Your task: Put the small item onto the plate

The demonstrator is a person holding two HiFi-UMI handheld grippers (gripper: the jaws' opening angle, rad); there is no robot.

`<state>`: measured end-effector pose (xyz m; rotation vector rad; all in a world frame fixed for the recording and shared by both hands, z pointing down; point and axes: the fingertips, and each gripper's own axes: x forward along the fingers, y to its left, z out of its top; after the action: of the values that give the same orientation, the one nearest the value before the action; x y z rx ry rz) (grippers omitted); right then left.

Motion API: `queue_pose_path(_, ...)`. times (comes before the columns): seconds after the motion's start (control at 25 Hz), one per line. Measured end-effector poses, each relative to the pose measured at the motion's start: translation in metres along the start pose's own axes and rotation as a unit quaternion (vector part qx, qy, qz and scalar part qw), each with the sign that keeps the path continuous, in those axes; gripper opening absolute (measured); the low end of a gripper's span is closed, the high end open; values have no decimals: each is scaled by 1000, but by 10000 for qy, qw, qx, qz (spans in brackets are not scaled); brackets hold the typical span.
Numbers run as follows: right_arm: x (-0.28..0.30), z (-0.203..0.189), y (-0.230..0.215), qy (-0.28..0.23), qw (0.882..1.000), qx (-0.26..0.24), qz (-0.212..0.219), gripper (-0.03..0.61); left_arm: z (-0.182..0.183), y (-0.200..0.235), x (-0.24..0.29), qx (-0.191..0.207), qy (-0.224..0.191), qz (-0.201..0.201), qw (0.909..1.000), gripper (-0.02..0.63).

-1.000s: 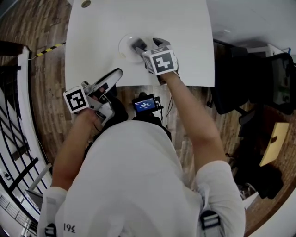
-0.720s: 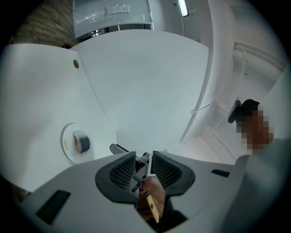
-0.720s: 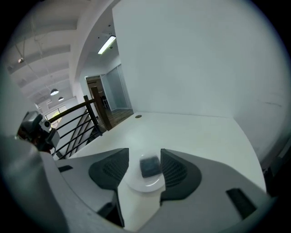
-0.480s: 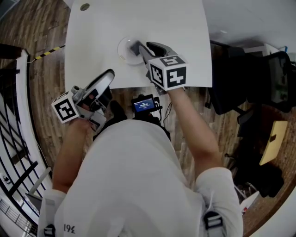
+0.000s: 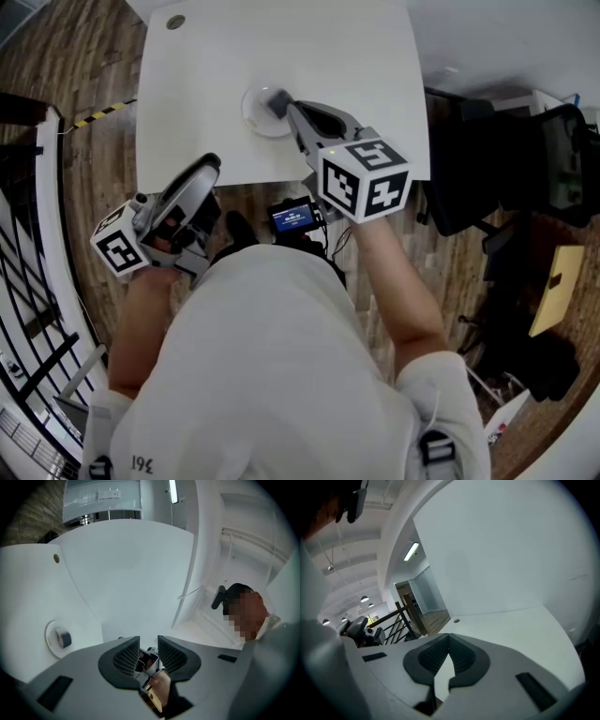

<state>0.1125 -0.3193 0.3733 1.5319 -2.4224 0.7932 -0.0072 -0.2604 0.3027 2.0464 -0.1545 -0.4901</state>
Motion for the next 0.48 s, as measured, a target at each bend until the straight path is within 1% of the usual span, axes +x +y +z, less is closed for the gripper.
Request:
queue_pose_path(0.16, -23, 18, 18, -300, 9992, 221, 163, 2, 1, -23, 0, 102, 14, -183, 9998, 117)
queue_pose_path(0.32, -41, 32, 30, -501, 9984, 159, 189, 2, 1, -40, 1, 186, 59, -314, 9993, 117)
queue_pose_path(0.48, -52, 38, 43, -650, 9971, 215, 346, 2, 3, -48, -5, 259, 79, -338, 9991, 117)
